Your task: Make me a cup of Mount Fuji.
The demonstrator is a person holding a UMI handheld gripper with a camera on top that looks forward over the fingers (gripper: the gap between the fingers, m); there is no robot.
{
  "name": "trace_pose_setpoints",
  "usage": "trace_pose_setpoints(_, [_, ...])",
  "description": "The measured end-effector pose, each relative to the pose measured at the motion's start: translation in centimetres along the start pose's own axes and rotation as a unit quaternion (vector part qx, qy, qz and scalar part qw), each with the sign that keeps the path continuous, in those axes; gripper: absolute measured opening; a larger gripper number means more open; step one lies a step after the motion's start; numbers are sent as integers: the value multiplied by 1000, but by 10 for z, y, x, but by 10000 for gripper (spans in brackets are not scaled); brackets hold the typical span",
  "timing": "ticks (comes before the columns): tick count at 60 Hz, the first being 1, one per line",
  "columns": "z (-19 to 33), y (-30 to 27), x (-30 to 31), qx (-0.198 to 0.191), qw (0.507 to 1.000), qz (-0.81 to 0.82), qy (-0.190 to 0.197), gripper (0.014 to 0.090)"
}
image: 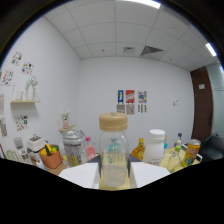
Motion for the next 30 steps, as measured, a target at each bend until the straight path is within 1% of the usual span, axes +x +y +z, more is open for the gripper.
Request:
trace_pose_setpoints(5, [-22, 6, -4, 10, 1000, 9, -11, 406])
trace_pose_setpoints(8, [-32, 20, -7, 6, 1000, 13, -14, 405])
trace_pose_setpoints(15, [-52, 79, -18, -18, 999, 14, -29, 405])
trace_pose_setpoints(18, [-59, 104, -22, -21, 999, 17, -30, 402])
trace_pose_setpoints(23, [-65, 166, -22, -63, 998, 12, -24, 402])
trace_pose_setpoints(30, [-72, 233, -22, -95, 995, 29, -10, 403])
